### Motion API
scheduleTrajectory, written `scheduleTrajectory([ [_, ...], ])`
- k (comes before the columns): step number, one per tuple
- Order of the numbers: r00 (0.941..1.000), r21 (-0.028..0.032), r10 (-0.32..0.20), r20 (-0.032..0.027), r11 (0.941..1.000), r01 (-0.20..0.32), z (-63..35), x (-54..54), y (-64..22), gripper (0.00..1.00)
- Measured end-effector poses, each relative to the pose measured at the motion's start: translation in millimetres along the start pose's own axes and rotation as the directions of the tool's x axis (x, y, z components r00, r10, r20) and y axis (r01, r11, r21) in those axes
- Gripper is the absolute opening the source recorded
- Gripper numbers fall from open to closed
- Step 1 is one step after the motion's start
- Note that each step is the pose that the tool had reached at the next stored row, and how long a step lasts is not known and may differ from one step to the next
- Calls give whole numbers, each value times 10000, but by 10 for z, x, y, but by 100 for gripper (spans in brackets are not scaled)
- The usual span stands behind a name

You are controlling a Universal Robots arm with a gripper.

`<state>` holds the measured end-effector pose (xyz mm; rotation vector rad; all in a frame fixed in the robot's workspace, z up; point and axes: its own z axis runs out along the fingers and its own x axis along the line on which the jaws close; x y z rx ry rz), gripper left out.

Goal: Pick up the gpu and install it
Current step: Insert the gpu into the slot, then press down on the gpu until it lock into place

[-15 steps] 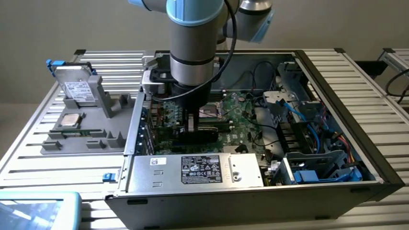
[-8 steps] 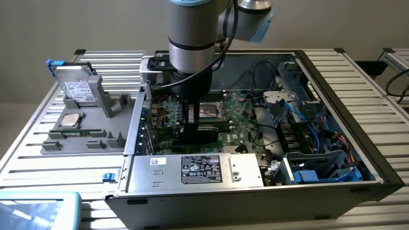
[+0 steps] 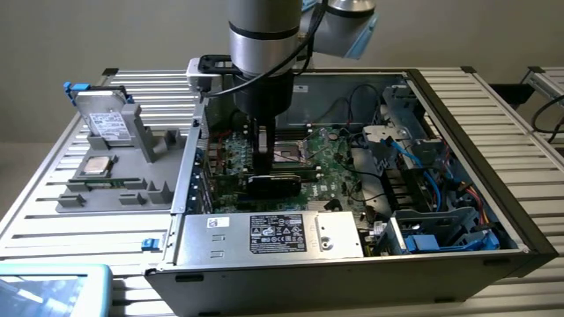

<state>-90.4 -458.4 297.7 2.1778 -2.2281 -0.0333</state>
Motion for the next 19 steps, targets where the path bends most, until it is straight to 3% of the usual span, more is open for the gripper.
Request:
scheduleTrajectory([
  [12, 10000, 14, -1, 0, 10000, 1, 0, 0, -1, 40],
  [14, 10000, 17, -1, 0, 10000, 1, 0, 0, -1, 27],
  [16, 10000, 19, -2, 0, 10000, 2, 0, 0, 1, 22],
  [17, 10000, 65, 1, -5, 10000, -1, 1, 1, 15, 22],
  [19, 10000, 191, 2, -45, 9998, -1, 10, -1, 50, 12],
])
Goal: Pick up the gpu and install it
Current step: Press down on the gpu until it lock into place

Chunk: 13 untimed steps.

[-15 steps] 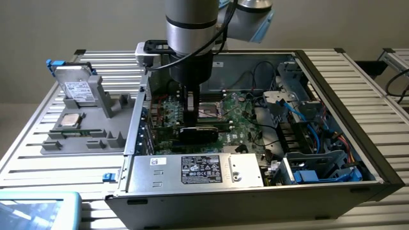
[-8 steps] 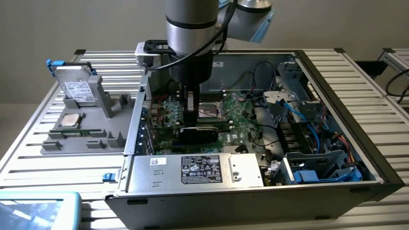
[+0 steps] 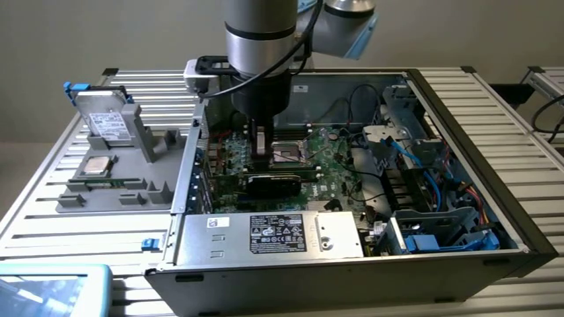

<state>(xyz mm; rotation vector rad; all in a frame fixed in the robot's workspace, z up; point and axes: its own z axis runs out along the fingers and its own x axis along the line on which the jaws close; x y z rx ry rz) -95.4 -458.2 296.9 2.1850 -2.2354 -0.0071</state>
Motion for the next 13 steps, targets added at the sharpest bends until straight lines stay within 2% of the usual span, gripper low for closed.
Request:
scheduleTrajectory([
  [1, 10000, 43, 2, -26, 10000, -1, 6, -4, 20, 12],
  [3, 10000, 82, 2, -55, 10000, -2, 25, -21, 64, 12],
  [7, 10000, 92, 4, -65, 10000, -3, 93, -64, 164, 12],
  [13, 10000, 117, 15, -92, 9999, -14, 188, -110, 231, 12],
])
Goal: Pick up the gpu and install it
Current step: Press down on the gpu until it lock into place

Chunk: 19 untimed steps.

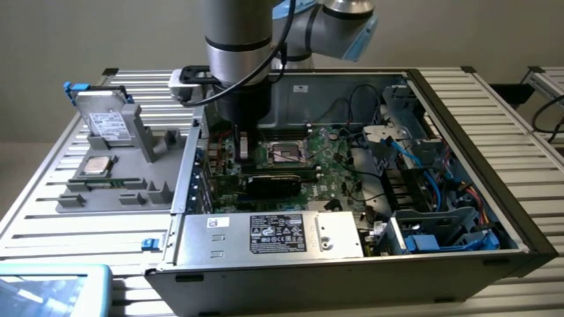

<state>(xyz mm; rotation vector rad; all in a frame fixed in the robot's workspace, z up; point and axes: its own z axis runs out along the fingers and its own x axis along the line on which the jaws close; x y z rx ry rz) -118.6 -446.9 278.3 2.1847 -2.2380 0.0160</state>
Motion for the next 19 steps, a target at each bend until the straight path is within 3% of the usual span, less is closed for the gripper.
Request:
scheduleTrajectory([
  [9, 9998, 22, 2, -185, 10000, -2, 116, -2, 13, 12],
  [13, 9998, 53, 4, -197, 10000, -3, 154, -5, 16, 12],
  [15, 9999, 71, 5, -170, 10000, -3, 93, -6, 10, 12],
  [16, 9998, 62, 4, -186, 10000, -3, 39, 0, -3, 12],
  [19, 9998, 61, 5, -177, 10000, -4, -51, 18, -88, 12],
])
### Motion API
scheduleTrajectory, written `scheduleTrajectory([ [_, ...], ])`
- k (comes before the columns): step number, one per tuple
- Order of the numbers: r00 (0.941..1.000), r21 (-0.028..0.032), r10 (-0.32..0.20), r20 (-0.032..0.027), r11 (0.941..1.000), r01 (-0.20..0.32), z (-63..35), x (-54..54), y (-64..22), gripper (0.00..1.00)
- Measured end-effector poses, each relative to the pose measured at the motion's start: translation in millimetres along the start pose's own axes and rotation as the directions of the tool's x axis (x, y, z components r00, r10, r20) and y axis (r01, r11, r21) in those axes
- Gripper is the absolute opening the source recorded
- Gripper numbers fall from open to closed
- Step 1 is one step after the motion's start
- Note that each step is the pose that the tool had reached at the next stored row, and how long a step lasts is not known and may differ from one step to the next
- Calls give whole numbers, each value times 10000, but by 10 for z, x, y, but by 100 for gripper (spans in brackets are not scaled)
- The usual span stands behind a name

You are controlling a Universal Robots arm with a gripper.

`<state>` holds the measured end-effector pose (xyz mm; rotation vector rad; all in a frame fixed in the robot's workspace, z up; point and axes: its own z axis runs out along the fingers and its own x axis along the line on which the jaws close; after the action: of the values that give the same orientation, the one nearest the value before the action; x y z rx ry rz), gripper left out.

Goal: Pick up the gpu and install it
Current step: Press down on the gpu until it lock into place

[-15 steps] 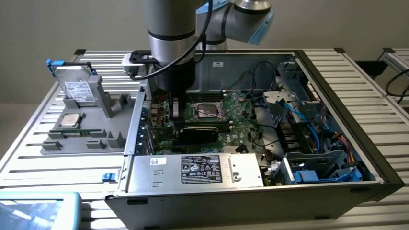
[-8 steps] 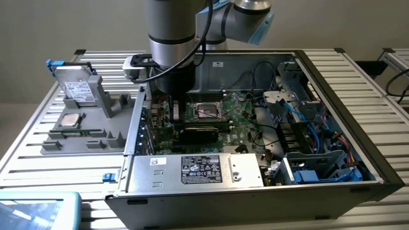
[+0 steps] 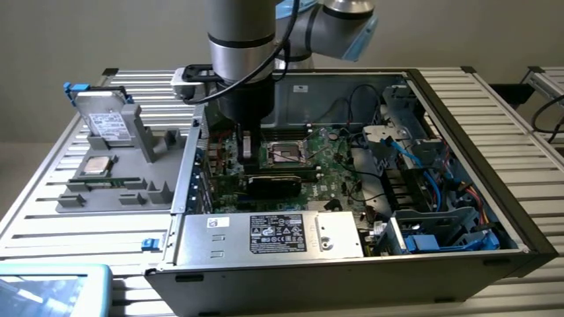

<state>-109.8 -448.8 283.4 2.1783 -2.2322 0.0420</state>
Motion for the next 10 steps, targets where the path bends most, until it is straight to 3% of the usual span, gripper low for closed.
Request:
scheduleTrajectory([
  [3, 10000, -2, 1, 56, 10000, -1, -1, 13, -116, 12],
  [5, 9999, -5, 0, 125, 10000, 0, 16, 21, -177, 12],
  [10, 9999, -8, 0, 172, 10000, 0, 104, 19, -187, 12],
])
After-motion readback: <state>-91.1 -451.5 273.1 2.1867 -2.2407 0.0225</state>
